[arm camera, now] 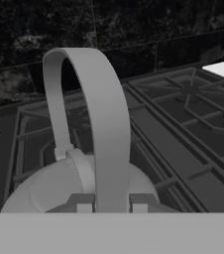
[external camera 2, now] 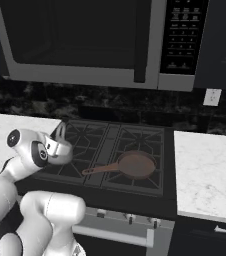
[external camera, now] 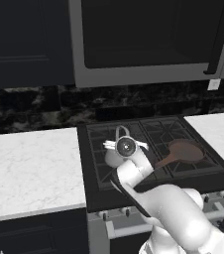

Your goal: Pick the kettle from the counter and place it on a stove burner. Then turn the burner on.

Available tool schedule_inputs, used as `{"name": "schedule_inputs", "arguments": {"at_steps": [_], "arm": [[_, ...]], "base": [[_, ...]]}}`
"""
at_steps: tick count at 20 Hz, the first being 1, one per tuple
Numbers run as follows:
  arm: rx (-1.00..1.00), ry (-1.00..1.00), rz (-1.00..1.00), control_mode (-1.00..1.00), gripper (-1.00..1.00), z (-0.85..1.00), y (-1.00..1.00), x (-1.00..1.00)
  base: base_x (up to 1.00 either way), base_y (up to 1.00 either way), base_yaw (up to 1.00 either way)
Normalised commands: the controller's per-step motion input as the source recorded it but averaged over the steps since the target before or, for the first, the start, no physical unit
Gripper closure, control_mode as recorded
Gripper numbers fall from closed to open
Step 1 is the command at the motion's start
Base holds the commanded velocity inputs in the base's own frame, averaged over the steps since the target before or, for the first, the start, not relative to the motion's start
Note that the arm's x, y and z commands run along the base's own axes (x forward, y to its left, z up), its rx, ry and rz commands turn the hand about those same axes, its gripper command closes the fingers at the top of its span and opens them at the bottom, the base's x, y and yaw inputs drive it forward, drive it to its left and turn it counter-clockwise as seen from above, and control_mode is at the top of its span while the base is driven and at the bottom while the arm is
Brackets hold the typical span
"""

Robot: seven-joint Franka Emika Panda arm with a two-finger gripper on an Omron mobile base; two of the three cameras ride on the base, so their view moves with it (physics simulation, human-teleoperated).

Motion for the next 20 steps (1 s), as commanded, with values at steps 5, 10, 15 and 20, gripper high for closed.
{"name": "schedule_inputs", "arguments": {"at_steps": [5, 10, 15, 20], "arm": [[-0.01, -0.02, -0.05, -1.00, 1.00, -0.25, -0.16, 0.14], [0.00, -0.10, -0.04, -1.00, 1.00, -0.05, -0.08, 0.23], [-0.01, -0.09, -0.03, -1.00, 1.00, -0.16, -0.04, 0.27], [-0.02, -0.01, -0.02, -1.00, 1.00, -0.43, -0.04, 0.05]], "base": [[0.00, 0.00, 0.00], [0.00, 0.00, 0.00], [0.00, 0.00, 0.00], [0.00, 0.00, 0.00]]}}
